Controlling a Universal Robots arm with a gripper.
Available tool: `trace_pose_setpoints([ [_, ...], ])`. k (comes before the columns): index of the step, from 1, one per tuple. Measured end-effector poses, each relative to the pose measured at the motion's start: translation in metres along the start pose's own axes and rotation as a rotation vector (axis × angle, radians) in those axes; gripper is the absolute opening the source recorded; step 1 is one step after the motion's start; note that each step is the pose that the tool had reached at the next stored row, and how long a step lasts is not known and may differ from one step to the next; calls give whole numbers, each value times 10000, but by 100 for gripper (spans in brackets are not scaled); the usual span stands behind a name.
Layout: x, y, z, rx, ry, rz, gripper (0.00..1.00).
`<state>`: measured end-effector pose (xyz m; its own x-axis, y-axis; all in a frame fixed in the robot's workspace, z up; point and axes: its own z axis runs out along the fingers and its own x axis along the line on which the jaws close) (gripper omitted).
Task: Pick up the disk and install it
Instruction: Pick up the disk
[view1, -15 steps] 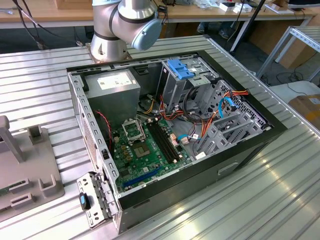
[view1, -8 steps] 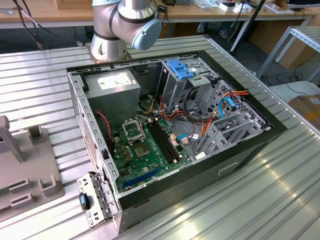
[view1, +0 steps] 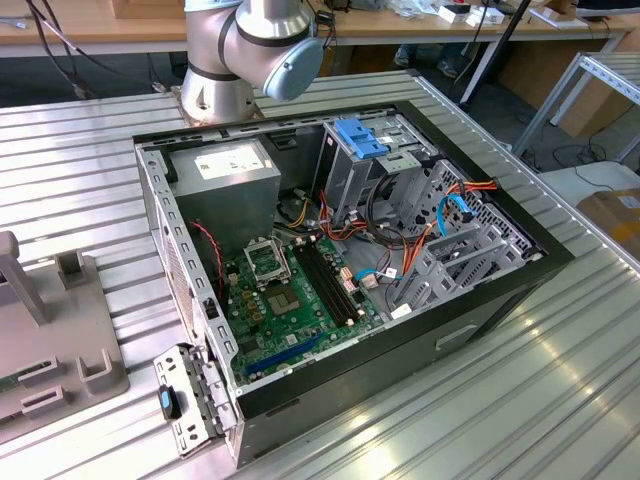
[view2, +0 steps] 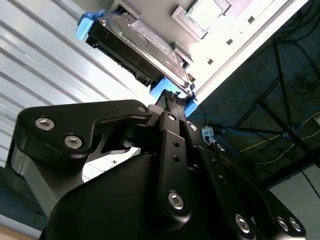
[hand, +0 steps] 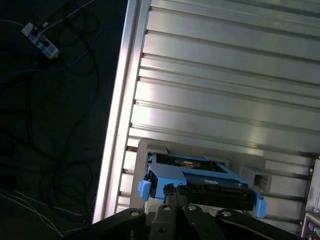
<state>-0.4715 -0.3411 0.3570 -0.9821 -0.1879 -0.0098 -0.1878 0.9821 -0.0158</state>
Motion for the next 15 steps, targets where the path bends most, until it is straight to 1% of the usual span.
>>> trace_pose_setpoints([
  [4, 0, 0, 1, -11, -17, -1080, 11],
  [7, 0, 0, 3, -15, -25, -1521, 11],
  [9, 0, 0, 5, -19, -31, -1927, 11],
  [15, 1, 0, 8, -26, -42, -2621, 11],
])
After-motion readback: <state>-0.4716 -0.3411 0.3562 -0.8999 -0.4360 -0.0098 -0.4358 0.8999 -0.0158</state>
